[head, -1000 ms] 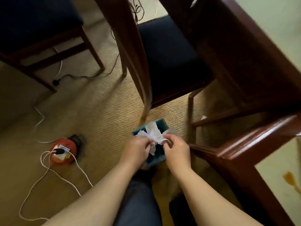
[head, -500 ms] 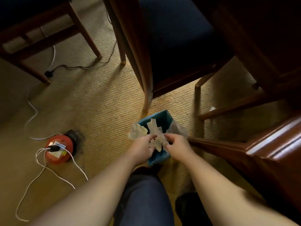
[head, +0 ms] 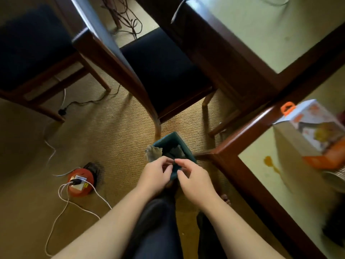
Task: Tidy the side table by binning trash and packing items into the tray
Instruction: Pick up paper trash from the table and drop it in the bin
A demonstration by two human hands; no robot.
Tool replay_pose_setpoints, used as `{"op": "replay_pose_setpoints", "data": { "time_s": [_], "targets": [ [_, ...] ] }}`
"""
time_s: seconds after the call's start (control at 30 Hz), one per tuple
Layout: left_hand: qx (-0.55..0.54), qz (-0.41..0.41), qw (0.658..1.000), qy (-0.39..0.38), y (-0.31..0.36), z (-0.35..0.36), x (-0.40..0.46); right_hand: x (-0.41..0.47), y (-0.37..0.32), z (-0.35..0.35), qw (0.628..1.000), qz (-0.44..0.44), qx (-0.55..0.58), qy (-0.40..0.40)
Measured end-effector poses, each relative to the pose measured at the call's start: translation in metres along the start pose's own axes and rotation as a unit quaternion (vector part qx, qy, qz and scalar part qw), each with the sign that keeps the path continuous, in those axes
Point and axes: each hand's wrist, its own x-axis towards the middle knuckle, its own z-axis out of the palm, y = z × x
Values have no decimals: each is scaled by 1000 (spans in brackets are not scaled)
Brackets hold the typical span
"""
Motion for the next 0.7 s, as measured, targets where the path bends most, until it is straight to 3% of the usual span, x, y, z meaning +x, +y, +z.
{"op": "replay_pose_setpoints", "data": {
  "time_s": [0.17, 0.37, 0.53, 0.7],
  "targets": [
    [-10, 88, 995, 50, 79, -27, -54, -73, -37, -76, 986, -134, -5, 99],
    [-5, 254, 964, 73, 197, -18, -108, -148, -38, -204, 925, -221, -72, 301],
    [-4, 367, 927, 84, 288, 26, -128, -198, 0, -286, 895, -186, -71, 400],
    [14, 446, 895, 8, 365, 83, -141, -251, 56, -342, 887, -105, -86, 441]
  ]
}}
